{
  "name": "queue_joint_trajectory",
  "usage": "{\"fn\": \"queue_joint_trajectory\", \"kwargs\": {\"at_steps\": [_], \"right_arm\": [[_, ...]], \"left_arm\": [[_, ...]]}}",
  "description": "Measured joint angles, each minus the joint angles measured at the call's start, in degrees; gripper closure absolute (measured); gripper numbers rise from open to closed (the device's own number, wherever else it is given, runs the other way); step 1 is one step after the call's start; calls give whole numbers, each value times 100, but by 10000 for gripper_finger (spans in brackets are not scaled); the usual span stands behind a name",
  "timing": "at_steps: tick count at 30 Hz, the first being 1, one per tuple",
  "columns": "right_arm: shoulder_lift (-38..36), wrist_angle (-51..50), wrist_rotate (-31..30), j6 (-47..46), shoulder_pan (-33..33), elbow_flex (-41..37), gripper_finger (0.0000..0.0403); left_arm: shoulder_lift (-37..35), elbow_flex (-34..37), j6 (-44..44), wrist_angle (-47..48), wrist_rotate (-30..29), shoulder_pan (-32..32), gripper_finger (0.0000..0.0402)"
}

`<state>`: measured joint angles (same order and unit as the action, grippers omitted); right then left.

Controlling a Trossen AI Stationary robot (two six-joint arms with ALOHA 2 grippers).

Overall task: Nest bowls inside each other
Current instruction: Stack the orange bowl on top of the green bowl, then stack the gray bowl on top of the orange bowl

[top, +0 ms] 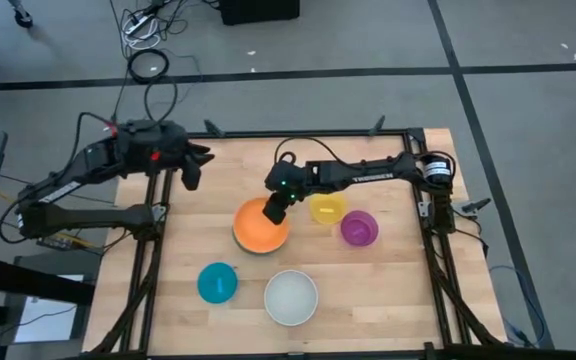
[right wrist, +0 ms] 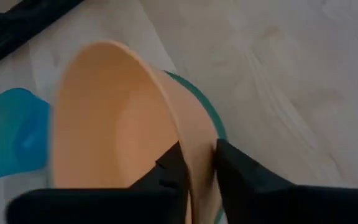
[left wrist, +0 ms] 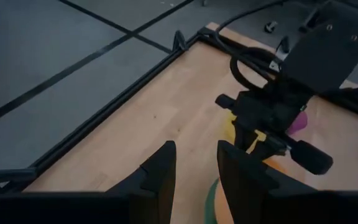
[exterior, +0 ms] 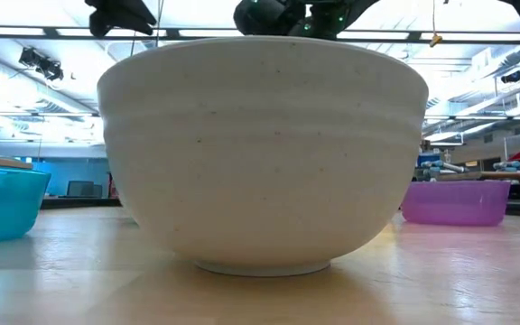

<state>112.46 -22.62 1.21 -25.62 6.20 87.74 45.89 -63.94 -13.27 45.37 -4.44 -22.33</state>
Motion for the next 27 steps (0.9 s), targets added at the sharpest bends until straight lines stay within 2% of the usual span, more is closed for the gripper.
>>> {"fn": "queue_joint_trajectory", "kwargs": {"at_steps": [4, 8, 12, 19, 22, 27], "right_arm": [[-105, -60, 11, 21, 0, 0, 285], [-254, -383, 175, 27, 2, 9, 260], [-599, -1349, 607, 66, -163, 6, 253], [-1038, -2832, 1288, -50, -924, 7, 251], [-993, -3000, 1657, -314, -1153, -2, 246], [-952, -2586, 1827, -657, -1323, -181, 241]], "left_arm": [[-101, 0, -36, 51, -5, 0, 275], [-100, 0, -61, 194, -11, 0, 275], [-100, 0, -88, 357, -11, 0, 275], [-99, 1, -91, 455, -9, 0, 275], [-98, 66, -119, 372, -9, 0, 275], [-97, 212, -242, 369, -9, 0, 275]]}}
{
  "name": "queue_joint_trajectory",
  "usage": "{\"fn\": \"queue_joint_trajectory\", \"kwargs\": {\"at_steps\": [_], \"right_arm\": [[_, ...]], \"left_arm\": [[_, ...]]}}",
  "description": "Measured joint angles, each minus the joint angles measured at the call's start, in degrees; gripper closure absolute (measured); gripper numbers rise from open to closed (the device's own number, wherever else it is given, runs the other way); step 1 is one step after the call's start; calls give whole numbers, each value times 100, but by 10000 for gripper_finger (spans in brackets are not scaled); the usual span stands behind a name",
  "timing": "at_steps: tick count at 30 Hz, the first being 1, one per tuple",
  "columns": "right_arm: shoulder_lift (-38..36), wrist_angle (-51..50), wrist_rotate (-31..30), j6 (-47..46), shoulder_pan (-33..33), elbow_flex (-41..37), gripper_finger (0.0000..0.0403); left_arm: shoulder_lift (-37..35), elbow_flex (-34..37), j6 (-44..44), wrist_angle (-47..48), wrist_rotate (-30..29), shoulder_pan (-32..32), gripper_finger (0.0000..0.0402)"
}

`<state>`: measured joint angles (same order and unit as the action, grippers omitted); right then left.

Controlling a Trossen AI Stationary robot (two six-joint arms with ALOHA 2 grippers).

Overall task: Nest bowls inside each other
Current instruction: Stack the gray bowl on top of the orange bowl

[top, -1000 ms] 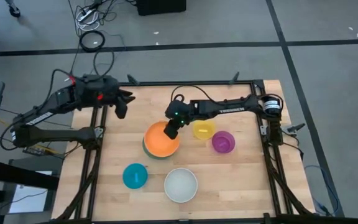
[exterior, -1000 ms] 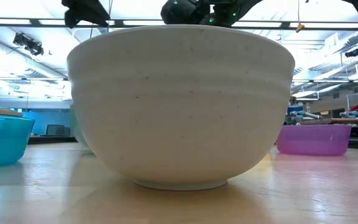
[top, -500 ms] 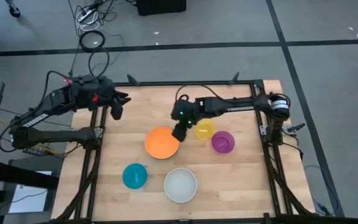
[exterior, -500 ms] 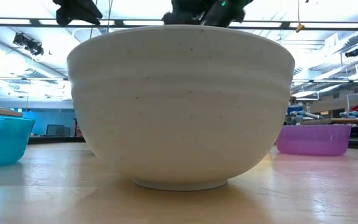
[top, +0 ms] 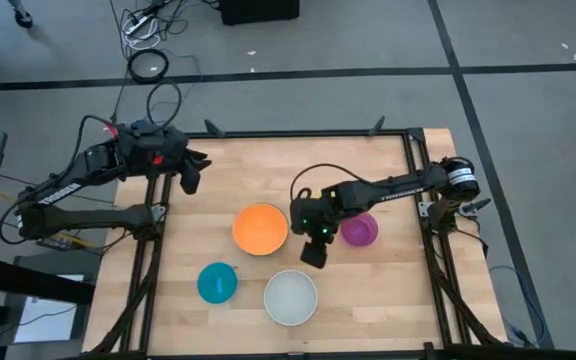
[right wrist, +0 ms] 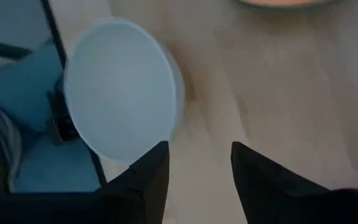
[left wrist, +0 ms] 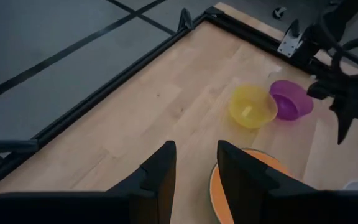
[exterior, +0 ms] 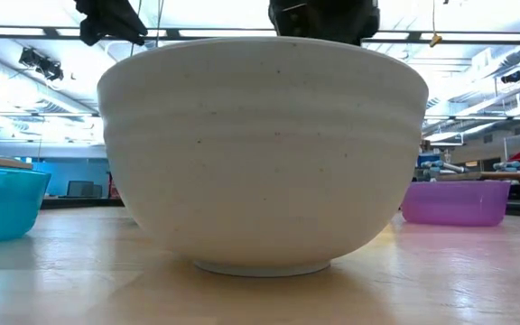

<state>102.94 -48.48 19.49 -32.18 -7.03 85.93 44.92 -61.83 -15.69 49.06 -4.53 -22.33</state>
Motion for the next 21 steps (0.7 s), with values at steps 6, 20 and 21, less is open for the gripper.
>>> {"fn": "queue_joint_trajectory", "kwargs": {"at_steps": [6, 20, 21], "right_arm": [[0, 975, -92, -531, -231, -401, 241], [7, 2006, -746, -1322, -748, -1138, 241], [7, 2023, -871, -1323, -762, -1161, 241]], "left_arm": [[1, 220, -81, 55, 4, 0, 275], [1, 409, -107, 10, 13, 0, 275], [1, 409, -107, -12, 13, 0, 275]]}}
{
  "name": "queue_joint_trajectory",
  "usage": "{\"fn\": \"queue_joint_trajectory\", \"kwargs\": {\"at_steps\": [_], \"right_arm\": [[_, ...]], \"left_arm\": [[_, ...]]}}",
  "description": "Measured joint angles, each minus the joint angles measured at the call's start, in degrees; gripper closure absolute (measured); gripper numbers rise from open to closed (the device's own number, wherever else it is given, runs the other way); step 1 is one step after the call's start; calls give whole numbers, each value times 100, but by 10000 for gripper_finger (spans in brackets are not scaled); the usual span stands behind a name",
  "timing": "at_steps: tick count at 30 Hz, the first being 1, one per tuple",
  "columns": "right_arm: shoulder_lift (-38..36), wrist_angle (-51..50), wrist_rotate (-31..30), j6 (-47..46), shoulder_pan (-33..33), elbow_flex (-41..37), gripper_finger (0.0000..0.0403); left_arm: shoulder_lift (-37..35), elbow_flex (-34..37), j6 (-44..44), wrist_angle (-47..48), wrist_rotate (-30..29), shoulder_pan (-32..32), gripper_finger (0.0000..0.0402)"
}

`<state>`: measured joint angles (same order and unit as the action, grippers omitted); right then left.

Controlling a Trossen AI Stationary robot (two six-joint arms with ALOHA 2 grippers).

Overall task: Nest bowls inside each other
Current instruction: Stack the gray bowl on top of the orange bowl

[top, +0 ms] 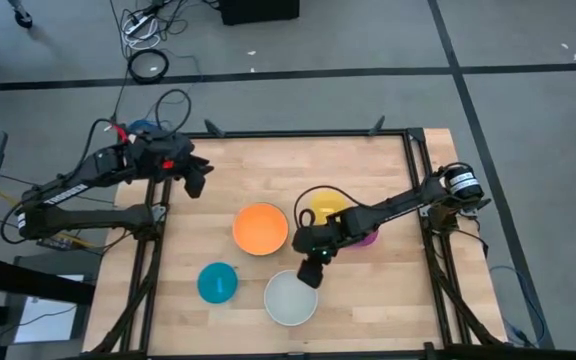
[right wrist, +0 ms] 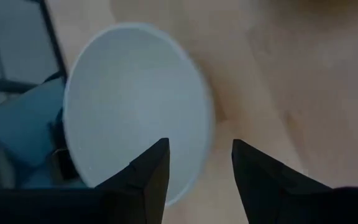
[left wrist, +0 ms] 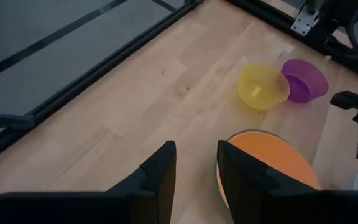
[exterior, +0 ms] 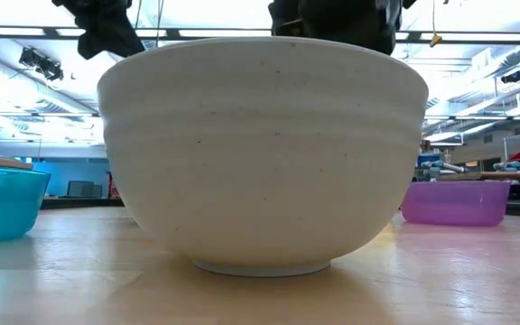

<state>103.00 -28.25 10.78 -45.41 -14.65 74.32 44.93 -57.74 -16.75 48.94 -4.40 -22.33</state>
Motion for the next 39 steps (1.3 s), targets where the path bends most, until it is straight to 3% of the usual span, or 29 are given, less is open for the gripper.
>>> {"fn": "queue_joint_trajectory", "kwargs": {"at_steps": [18, 25, 28, 33, 39], "right_arm": [[0, 858, -555, -720, -539, -677, 241], [0, 1255, -1149, -925, -673, -1024, 246], [0, 1305, -1241, -985, -658, -1038, 279], [0, 1444, -1247, -707, -590, -1038, 385], [-36, 1504, -903, -579, -355, -1049, 399]], "left_arm": [[0, -2, -342, -240, 14, 142, 275], [0, -2, -501, -296, 21, 393, 275], [-1, -2, -586, -322, 21, 483, 275], [-1, -2, -605, -336, 20, 574, 275], [0, -2, -608, -336, 17, 595, 275]]}}
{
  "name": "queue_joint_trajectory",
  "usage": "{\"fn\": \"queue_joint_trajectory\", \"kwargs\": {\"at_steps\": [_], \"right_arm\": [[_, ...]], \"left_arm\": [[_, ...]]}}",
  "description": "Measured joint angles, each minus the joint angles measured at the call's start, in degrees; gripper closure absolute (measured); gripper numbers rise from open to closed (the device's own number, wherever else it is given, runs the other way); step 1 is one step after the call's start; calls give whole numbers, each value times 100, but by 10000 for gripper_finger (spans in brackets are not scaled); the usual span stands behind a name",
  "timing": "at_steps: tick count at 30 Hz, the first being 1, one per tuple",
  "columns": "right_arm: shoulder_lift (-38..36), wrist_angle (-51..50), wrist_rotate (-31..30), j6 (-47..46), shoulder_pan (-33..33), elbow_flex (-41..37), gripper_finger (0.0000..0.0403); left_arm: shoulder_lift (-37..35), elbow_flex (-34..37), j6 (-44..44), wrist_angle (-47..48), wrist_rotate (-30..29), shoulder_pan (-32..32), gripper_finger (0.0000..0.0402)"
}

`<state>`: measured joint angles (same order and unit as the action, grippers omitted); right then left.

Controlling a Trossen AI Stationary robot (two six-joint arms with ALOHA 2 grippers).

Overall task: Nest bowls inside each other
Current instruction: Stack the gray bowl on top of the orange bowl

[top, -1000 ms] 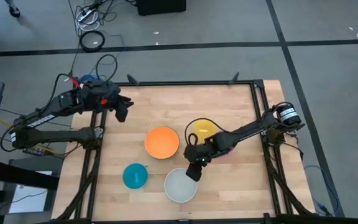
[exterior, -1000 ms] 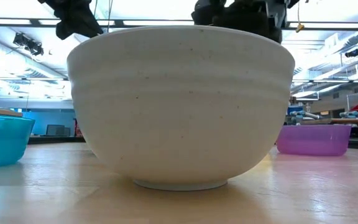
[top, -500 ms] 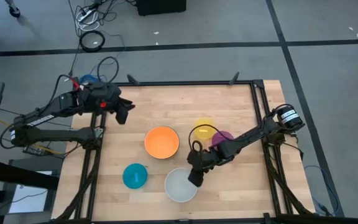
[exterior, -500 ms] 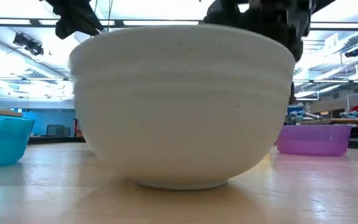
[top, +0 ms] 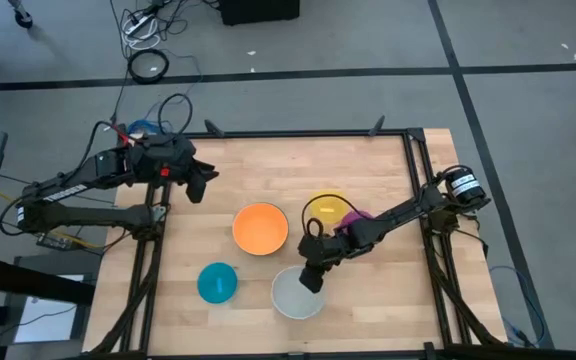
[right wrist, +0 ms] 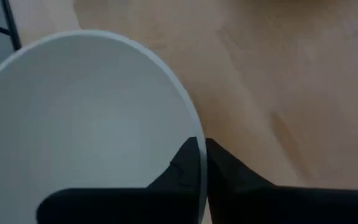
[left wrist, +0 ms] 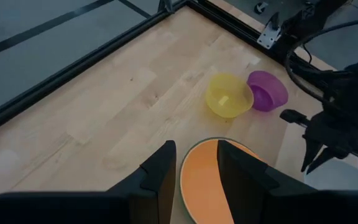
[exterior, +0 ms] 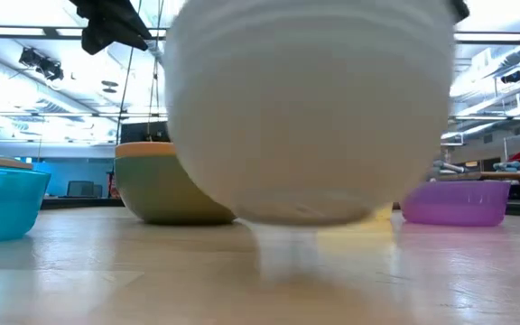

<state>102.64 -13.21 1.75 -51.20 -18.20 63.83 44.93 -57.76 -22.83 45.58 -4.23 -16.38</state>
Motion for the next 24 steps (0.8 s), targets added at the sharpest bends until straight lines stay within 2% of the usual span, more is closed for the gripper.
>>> {"fn": "queue_joint_trajectory", "kwargs": {"at_steps": [8, 11, 17, 24], "right_arm": [[-214, 1318, 127, 737, 634, 14, 401], [-204, 1370, -57, 1157, 1071, 133, 401], [-174, 1385, -38, 1888, 1856, 378, 402], [-40, 1156, -36, 2297, 2380, 395, 402]], "left_arm": [[0, -2, 1, -324, -2, 0, 275], [0, -2, 26, -476, -3, 0, 275], [0, -4, 31, -550, -4, 0, 275], [0, -4, 33, -543, -4, 0, 275]]}}
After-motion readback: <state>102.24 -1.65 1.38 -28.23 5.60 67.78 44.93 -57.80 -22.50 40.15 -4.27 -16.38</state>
